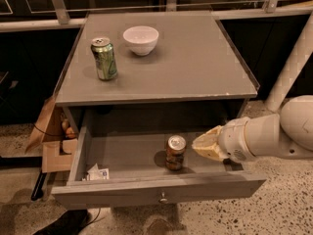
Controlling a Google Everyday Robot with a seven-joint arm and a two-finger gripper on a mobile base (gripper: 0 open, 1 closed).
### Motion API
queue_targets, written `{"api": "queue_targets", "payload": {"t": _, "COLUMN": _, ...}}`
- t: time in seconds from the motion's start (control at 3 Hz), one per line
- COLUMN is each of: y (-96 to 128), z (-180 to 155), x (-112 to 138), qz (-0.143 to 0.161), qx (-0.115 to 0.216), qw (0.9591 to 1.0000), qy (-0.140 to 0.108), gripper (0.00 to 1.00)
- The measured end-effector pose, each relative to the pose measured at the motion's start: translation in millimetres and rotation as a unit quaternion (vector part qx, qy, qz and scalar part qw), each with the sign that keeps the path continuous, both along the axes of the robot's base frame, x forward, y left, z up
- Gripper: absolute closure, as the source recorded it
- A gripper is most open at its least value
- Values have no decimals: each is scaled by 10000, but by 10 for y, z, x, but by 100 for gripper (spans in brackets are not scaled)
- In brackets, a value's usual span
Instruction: Pick orange can from top drawer and place on counter
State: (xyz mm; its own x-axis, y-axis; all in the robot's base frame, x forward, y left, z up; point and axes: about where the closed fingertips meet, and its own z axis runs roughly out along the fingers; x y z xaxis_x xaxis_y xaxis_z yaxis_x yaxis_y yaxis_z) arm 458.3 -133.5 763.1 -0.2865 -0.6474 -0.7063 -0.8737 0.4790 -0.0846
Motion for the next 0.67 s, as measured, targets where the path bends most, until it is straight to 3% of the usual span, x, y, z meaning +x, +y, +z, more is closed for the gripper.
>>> {"api": "queue_targets", "payload": {"t": 0.67, "y": -49, "z": -96, "x": 18, "qz": -73, "qx": -49, "qw": 10000, "qy": -27, "gripper": 100}}
